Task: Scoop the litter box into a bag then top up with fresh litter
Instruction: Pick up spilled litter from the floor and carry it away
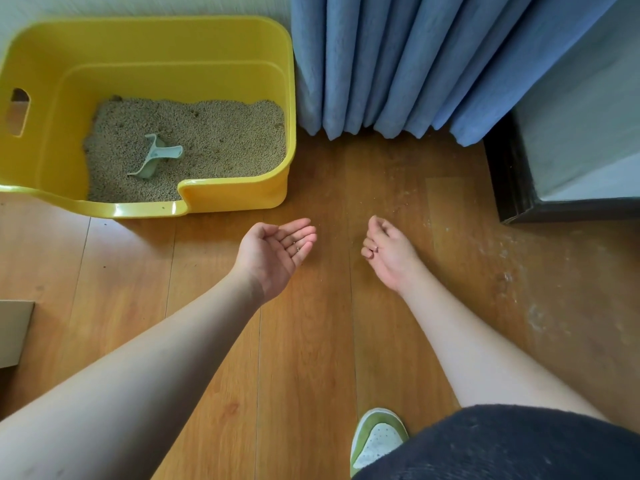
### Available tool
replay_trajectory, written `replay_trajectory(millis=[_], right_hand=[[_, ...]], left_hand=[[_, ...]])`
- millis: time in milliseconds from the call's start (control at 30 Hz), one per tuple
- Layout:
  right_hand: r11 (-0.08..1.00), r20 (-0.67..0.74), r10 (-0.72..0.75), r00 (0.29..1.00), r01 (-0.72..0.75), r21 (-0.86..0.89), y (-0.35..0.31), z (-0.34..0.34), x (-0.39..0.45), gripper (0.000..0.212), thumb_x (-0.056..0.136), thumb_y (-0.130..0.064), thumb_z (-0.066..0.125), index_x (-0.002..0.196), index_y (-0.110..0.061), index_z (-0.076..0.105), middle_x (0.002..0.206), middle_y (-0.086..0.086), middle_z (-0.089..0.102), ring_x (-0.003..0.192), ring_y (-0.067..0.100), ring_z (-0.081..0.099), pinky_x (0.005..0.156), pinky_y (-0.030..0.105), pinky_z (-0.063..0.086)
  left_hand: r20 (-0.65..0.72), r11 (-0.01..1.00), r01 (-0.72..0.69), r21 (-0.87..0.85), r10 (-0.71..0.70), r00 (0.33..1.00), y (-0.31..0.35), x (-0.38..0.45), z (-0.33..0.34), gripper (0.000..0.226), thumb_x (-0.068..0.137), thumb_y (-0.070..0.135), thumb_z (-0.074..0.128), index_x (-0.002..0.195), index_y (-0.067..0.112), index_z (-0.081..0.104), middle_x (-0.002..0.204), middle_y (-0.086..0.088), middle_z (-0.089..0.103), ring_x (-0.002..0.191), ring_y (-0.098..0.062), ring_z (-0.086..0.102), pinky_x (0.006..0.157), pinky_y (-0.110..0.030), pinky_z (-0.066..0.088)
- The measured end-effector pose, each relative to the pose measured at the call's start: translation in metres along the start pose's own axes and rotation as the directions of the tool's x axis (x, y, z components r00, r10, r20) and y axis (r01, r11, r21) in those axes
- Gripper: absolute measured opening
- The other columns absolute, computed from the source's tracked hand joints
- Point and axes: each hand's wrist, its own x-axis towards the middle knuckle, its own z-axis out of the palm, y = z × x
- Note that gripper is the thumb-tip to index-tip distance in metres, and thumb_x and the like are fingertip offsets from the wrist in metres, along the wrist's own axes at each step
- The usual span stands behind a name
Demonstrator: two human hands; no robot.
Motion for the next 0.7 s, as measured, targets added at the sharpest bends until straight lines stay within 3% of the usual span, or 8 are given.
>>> replay_trajectory(millis=[67, 167, 333, 433, 533, 600, 633, 700], right_hand=[[0.941, 0.094, 0.078, 0.993, -0.105, 0.322, -0.005, -0.001, -0.007, 0.018, 0.098, -0.033, 0.046, 0.096, -0.016, 0.050, 0.063, -0.005, 0.030, 0.055, 0.007, 0.028, 0.054, 0.021, 0.030], [0.858, 0.200, 0.089, 0.976, -0.177, 0.482, -0.006, -0.004, -0.015, 0.030, 0.099, -0.039, 0.042, 0.081, -0.016, 0.047, 0.063, -0.004, 0.028, 0.052, 0.008, 0.027, 0.049, 0.020, 0.028], [0.820, 0.250, 0.110, 0.962, -0.230, 0.524, -0.013, -0.007, -0.030, 0.029, 0.100, -0.028, 0.043, 0.075, -0.014, 0.047, 0.061, -0.003, 0.032, 0.051, 0.009, 0.030, 0.046, 0.021, 0.030], [0.868, 0.164, 0.136, 0.977, -0.197, 0.455, -0.017, -0.010, -0.033, 0.021, 0.098, -0.020, 0.042, 0.082, -0.012, 0.051, 0.069, 0.000, 0.044, 0.057, 0.009, 0.037, 0.050, 0.020, 0.031], [0.954, 0.023, 0.135, 0.991, -0.137, 0.265, -0.013, -0.015, -0.028, 0.028, 0.099, -0.027, 0.044, 0.076, -0.012, 0.052, 0.066, 0.001, 0.042, 0.055, 0.011, 0.034, 0.050, 0.022, 0.029], [0.992, -0.148, 0.033, 0.988, -0.051, -0.116, -0.007, -0.017, -0.022, 0.034, 0.098, -0.036, 0.046, 0.075, -0.013, 0.054, 0.062, -0.003, 0.042, 0.054, 0.010, 0.036, 0.051, 0.020, 0.029], [0.910, -0.194, -0.069, 0.978, -0.018, -0.415, -0.004, -0.016, -0.018, 0.032, 0.097, -0.040, 0.048, 0.080, -0.014, 0.058, 0.066, -0.006, 0.049, 0.058, 0.009, 0.043, 0.054, 0.019, 0.033], [0.572, -0.108, -0.253, 0.961, 0.058, -0.818, 0.004, -0.016, -0.009, 0.024, 0.094, -0.041, 0.053, 0.096, -0.019, 0.063, 0.072, -0.008, 0.054, 0.065, 0.007, 0.050, 0.057, 0.020, 0.037]], left_hand=[[0.008, 1.000, 0.017, 0.002, -0.017, 1.000, -0.004, 0.002, 0.004, 0.051, 0.096, 0.020, 0.024, 0.113, -0.005, 0.065, 0.115, -0.021, 0.069, 0.105, -0.029, 0.069, 0.096, -0.036, 0.051], [0.019, 0.999, 0.038, 0.016, -0.039, 0.999, -0.012, 0.003, 0.010, 0.051, 0.095, 0.020, 0.025, 0.110, -0.004, 0.067, 0.115, -0.021, 0.069, 0.099, -0.027, 0.071, 0.093, -0.035, 0.053], [0.037, 0.998, 0.056, 0.009, -0.056, 0.998, -0.018, 0.002, 0.020, 0.051, 0.096, 0.020, 0.025, 0.110, -0.004, 0.067, 0.114, -0.021, 0.070, 0.102, -0.028, 0.070, 0.094, -0.036, 0.053], [0.048, 0.999, 0.054, -0.003, -0.054, 0.997, -0.018, 0.002, 0.024, 0.050, 0.096, 0.020, 0.025, 0.110, -0.004, 0.066, 0.113, -0.020, 0.070, 0.104, -0.029, 0.070, 0.094, -0.036, 0.052], [0.043, 0.998, 0.060, -0.026, -0.059, 0.997, -0.016, 0.002, 0.023, 0.050, 0.096, 0.020, 0.025, 0.111, -0.004, 0.066, 0.112, -0.021, 0.070, 0.106, -0.030, 0.069, 0.098, -0.037, 0.051], [0.043, 0.997, 0.065, -0.028, -0.064, 0.997, -0.015, 0.003, 0.020, 0.050, 0.096, 0.020, 0.024, 0.112, -0.005, 0.065, 0.113, -0.021, 0.070, 0.106, -0.030, 0.069, 0.101, -0.038, 0.050], [0.043, 0.997, 0.065, -0.029, -0.064, 0.997, -0.014, 0.002, 0.018, 0.051, 0.096, 0.020, 0.023, 0.113, -0.005, 0.064, 0.114, -0.022, 0.070, 0.106, -0.030, 0.069, 0.101, -0.038, 0.049], [0.043, 0.997, 0.067, -0.037, -0.065, 0.997, -0.014, 0.000, 0.015, 0.051, 0.096, 0.019, 0.023, 0.114, -0.006, 0.064, 0.114, -0.022, 0.069, 0.106, -0.030, 0.069, 0.101, -0.038, 0.049]])
